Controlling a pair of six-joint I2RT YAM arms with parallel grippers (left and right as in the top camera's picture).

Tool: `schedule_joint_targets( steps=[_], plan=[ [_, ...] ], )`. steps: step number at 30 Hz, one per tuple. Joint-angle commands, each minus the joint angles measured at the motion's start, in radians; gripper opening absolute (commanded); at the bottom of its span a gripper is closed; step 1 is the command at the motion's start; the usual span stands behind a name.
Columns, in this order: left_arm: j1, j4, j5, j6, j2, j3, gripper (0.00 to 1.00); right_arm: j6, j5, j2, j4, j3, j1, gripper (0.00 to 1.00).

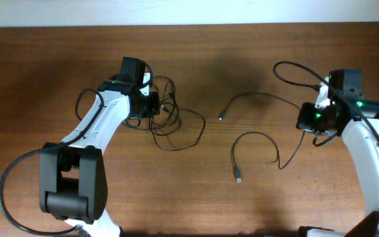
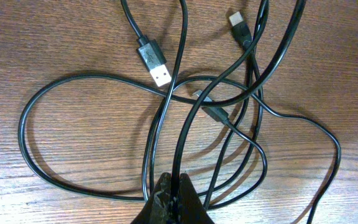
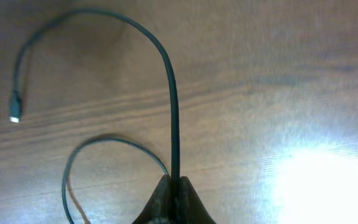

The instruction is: Untangle cables

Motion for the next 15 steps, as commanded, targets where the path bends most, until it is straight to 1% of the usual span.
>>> schedule_joint_targets(
  steps=[1,2,3,4,6,9,11,13,14,15],
  plan=[
    [0.002,-0.001,-0.007,-0.013,-0.022,-0.006,0.0,0.026,0.005,0.037,-0.066,0.009,-0.005,0.04],
    [0.002,-0.001,-0.007,-0.013,-0.022,-0.006,0.0,0.026,-0.007,0.049,-0.093,0.009,-0.004,0.05],
    [0.002,-0.001,-0.007,-0.013,-0.022,-0.006,0.0,0.026,-0.043,0.063,-0.126,0.009,-0.004,0.09],
    [0.002,-0.001,-0.007,-0.013,-0.022,-0.006,0.0,0.026,-0.089,0.074,-0.15,0.009,-0.004,0.1],
    [0.002,-0.001,-0.007,-0.013,-0.022,-0.006,0.0,0.025,-0.168,0.082,-0.192,0.008,-0.004,0.17],
    [0.002,-0.001,-0.007,-0.013,-0.022,-0.006,0.0,0.026,-0.19,0.082,-0.203,-0.004,-0.002,0.17],
    [0.002,-0.001,-0.007,-0.013,-0.022,-0.006,0.0,0.026,-0.21,0.082,-0.19,-0.035,0.0,0.21],
    [0.002,-0.001,-0.007,-0.013,-0.022,-0.006,0.0,0.026,-0.229,0.082,-0.15,-0.081,0.027,0.3],
    [0.002,-0.001,-0.007,-0.013,-0.022,-0.006,0.0,0.026,-0.239,0.082,-0.129,-0.098,0.045,0.39],
    [0.002,-0.001,-0.007,-0.013,-0.022,-0.006,0.0,0.026,-0.244,0.082,-0.104,-0.115,0.065,0.5]
  ],
)
